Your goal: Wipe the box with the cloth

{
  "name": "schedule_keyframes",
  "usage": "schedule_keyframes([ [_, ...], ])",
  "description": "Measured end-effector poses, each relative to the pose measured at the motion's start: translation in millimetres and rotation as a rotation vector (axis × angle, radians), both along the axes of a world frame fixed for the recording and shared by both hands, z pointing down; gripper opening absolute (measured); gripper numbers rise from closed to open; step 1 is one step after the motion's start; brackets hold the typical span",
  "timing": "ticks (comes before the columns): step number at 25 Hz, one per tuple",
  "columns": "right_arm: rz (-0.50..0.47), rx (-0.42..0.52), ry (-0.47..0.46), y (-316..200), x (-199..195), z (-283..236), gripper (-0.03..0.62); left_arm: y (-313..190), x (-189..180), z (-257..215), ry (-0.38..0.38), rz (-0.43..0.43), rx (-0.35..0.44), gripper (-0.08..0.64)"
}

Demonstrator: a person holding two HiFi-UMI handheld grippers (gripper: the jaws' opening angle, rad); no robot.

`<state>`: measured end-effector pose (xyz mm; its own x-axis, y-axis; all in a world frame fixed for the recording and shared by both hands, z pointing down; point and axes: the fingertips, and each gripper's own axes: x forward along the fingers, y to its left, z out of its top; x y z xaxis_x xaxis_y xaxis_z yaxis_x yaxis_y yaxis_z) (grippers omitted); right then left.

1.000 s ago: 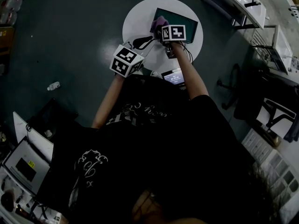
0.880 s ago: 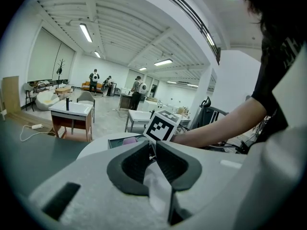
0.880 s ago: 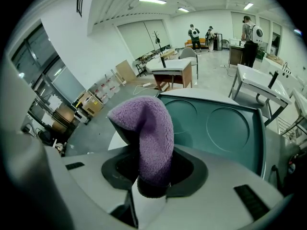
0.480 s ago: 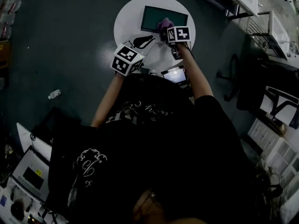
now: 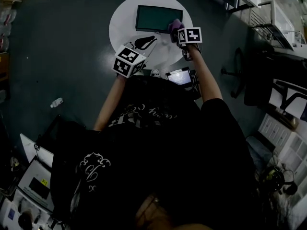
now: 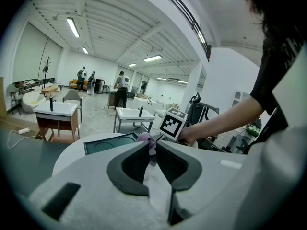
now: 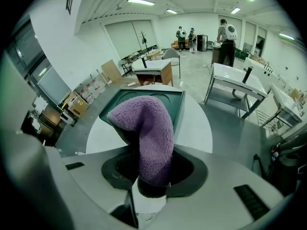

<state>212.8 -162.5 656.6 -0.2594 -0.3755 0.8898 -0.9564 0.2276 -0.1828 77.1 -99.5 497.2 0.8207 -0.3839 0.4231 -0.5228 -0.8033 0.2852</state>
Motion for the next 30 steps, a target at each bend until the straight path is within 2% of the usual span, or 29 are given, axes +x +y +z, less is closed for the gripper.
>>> schedule_keyframes([
  [7, 0.001, 0.007, 0.001, 3, 5, -1, 0.115, 5, 6, 2, -0.009, -0.007, 0.002, 0.038],
  [11, -0.067, 0.043, -0.053, 3, -14, -9, 0.115, 5, -1, 4, -0.013, -0.038, -0.006, 0.038],
  [17, -0.247, 0.071, -0.126, 7, -78, -15, 0.115, 3, -25, 11, -0.021, -0.110, -0.030, 0.038],
  [23, -0.458, 0.042, -0.114, 21, -153, 3, 0.115, 0, -49, 16, -0.028, -0.169, -0.046, 0.038],
  [30, -0.557, -0.005, -0.104, 29, -216, 28, 0.115, -1, -84, 23, -0.039, -0.222, -0.065, 0.038],
])
